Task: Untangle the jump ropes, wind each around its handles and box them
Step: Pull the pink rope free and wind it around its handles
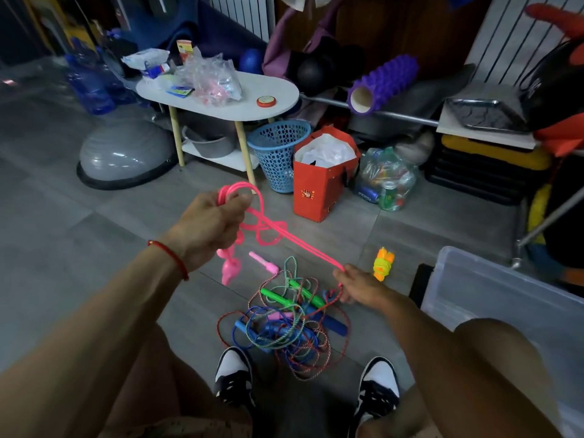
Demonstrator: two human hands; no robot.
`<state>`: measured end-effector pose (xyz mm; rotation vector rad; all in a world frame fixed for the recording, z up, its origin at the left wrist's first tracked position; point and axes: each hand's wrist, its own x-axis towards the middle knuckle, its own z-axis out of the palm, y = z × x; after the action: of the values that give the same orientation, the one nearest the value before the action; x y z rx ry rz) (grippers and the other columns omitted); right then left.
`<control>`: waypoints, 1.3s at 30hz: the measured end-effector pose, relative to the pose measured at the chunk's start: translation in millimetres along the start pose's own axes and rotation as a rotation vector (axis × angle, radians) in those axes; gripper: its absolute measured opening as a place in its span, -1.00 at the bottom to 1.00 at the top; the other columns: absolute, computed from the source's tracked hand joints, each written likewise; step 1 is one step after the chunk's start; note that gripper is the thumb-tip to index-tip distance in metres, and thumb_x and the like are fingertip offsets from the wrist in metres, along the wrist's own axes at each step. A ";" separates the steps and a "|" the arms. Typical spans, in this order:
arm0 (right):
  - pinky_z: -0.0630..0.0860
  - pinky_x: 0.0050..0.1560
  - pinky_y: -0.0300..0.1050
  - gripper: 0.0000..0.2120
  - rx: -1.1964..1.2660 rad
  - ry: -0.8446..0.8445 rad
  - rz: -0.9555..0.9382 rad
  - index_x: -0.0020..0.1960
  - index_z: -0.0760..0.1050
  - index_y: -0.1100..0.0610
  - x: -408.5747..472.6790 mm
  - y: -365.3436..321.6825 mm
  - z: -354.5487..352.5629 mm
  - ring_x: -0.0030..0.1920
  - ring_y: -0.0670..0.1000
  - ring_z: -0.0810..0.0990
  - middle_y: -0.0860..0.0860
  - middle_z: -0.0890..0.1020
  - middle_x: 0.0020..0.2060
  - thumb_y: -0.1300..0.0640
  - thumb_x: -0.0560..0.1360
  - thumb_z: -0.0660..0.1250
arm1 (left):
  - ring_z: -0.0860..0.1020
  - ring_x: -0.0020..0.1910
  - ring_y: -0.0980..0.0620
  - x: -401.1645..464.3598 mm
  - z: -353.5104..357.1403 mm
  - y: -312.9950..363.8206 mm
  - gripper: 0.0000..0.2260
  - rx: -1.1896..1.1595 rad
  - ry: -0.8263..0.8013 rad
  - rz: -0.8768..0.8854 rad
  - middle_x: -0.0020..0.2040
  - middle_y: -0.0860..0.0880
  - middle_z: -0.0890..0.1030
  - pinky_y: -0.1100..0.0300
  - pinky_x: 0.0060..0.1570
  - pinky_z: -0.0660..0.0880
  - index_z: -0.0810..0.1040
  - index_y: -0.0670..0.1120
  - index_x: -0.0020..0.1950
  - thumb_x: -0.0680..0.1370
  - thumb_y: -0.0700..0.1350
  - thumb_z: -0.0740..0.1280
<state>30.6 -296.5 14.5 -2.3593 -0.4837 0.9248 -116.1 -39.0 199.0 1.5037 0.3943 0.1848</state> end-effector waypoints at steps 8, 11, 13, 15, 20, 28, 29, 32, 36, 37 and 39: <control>0.56 0.20 0.11 -0.41 0.377 -0.030 0.014 0.53 0.23 -0.05 -3.7 -7.9 1.1 0.04 0.10 0.71 0.09 0.59 0.19 -0.34 0.62 -0.03 | 0.09 -0.61 0.12 -3.7 -8.9 -30.6 -0.66 0.043 0.047 -0.130 -0.49 0.02 0.20 0.34 -0.59 0.04 0.36 -0.08 -0.30 0.67 -0.10 0.26; 0.61 0.14 0.17 -0.51 0.503 -0.023 -0.004 0.44 0.32 0.02 -9.7 -20.6 -2.6 -0.07 0.12 0.72 0.11 0.62 -0.02 -0.24 0.66 0.01 | 0.10 -0.62 0.12 -4.2 -2.4 -47.3 -0.68 0.077 0.086 -0.143 -0.51 0.03 0.26 0.35 -0.59 0.06 0.36 -0.11 -0.27 0.66 -0.09 0.28; 0.61 0.15 0.22 -0.57 0.624 -0.054 -0.032 0.31 0.37 0.13 -13.0 -28.7 -5.3 -0.06 0.20 0.70 0.16 0.61 -0.12 -0.18 0.68 0.05 | 0.10 -0.62 0.12 -3.5 5.1 -60.3 -0.69 0.087 0.109 -0.168 -0.51 0.01 0.25 0.36 -0.59 0.07 0.36 -0.10 -0.27 0.65 -0.10 0.30; 0.64 0.07 0.19 -0.60 0.716 -0.123 -0.084 0.23 0.38 0.20 -18.7 -37.6 -8.8 -0.13 0.21 0.68 0.22 0.58 -0.21 -0.14 0.68 0.10 | 0.11 -0.63 0.12 -3.8 15.9 -74.5 -0.69 0.122 0.130 -0.206 -0.54 0.03 0.21 0.37 -0.58 0.08 0.34 -0.09 -0.28 0.63 -0.13 0.33; 0.47 -0.33 -0.05 -0.64 0.703 -0.294 -0.172 0.15 0.40 0.13 -32.3 -66.3 -14.0 -0.42 0.01 0.40 0.03 0.50 -0.36 -0.16 0.61 0.26 | 0.20 -0.62 0.15 -2.8 56.3 -88.4 -0.74 0.106 0.137 -0.273 -0.43 0.01 0.27 0.31 -0.64 0.22 0.40 -0.15 0.03 0.53 -0.12 0.47; 0.19 -0.37 -0.08 -0.50 0.511 -0.390 -0.147 0.12 0.40 0.11 -52.3 -95.3 -29.2 -0.43 -0.01 0.31 0.38 0.53 -0.11 -0.27 0.55 -0.03 | 0.67 -0.33 -0.03 6.2 90.0 -113.1 -0.76 0.079 -0.013 -0.278 -0.24 -0.21 0.70 0.15 -0.34 0.57 0.51 -0.39 0.06 0.54 -0.23 0.45; 0.19 -0.37 -0.09 -0.52 0.491 -0.387 -0.159 0.13 0.41 0.12 -54.8 -95.4 -30.3 -0.43 -0.01 0.30 0.45 0.52 -0.10 -0.24 0.57 -0.03 | 0.62 -0.35 -0.05 5.8 91.3 -116.9 -0.71 0.139 -0.030 -0.267 -0.23 -0.29 0.68 0.10 -0.35 0.52 0.54 -0.39 0.02 0.55 -0.15 0.46; 0.20 -0.36 -0.13 -0.61 0.453 -0.405 -0.188 0.18 0.53 0.16 -61.0 -91.6 -32.3 -0.40 -0.02 0.27 0.39 0.66 -0.05 -0.07 0.64 0.08 | 0.38 -0.49 0.02 5.9 87.7 -133.1 -0.70 0.052 0.003 -0.375 -0.34 -0.22 0.57 0.12 -0.53 0.34 0.57 -0.22 0.01 0.53 0.01 0.48; 0.28 -0.39 -0.14 -0.72 0.138 -0.342 -0.206 0.27 0.48 0.20 -75.4 -94.1 -38.7 -0.42 -0.04 0.40 0.08 0.73 -0.21 0.14 0.60 0.30 | 0.30 -0.53 0.08 -0.2 98.4 -141.6 -0.95 -0.118 0.135 -0.385 -0.41 -0.09 0.46 0.29 -0.60 0.20 0.53 -0.21 -0.04 0.59 -0.33 0.34; 0.37 -0.38 -0.12 -0.78 -0.067 -0.274 -0.208 0.18 0.53 0.17 -78.0 -95.6 -41.0 -0.39 -0.01 0.51 0.07 0.74 -0.20 0.12 0.57 0.34 | 0.31 -0.52 0.08 -0.3 100.4 -146.0 -0.96 -0.074 0.168 -0.347 -0.41 -0.07 0.45 0.28 -0.59 0.24 0.54 -0.23 -0.02 0.59 -0.34 0.33; 0.46 -0.33 -0.13 -0.85 -0.415 -0.111 -0.170 -0.14 0.54 0.10 -79.8 -97.1 -46.5 -0.27 0.06 0.60 0.07 0.68 -0.25 0.03 0.53 0.39 | 0.33 -0.49 0.09 -1.8 103.0 -153.7 -0.97 0.013 0.198 -0.312 -0.39 -0.02 0.44 0.32 -0.55 0.30 0.55 -0.23 0.02 0.60 -0.31 0.33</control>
<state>-4.5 -278.1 142.5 -2.5832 -0.9870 0.9511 -99.0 -146.0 49.1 1.4203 0.7825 0.0838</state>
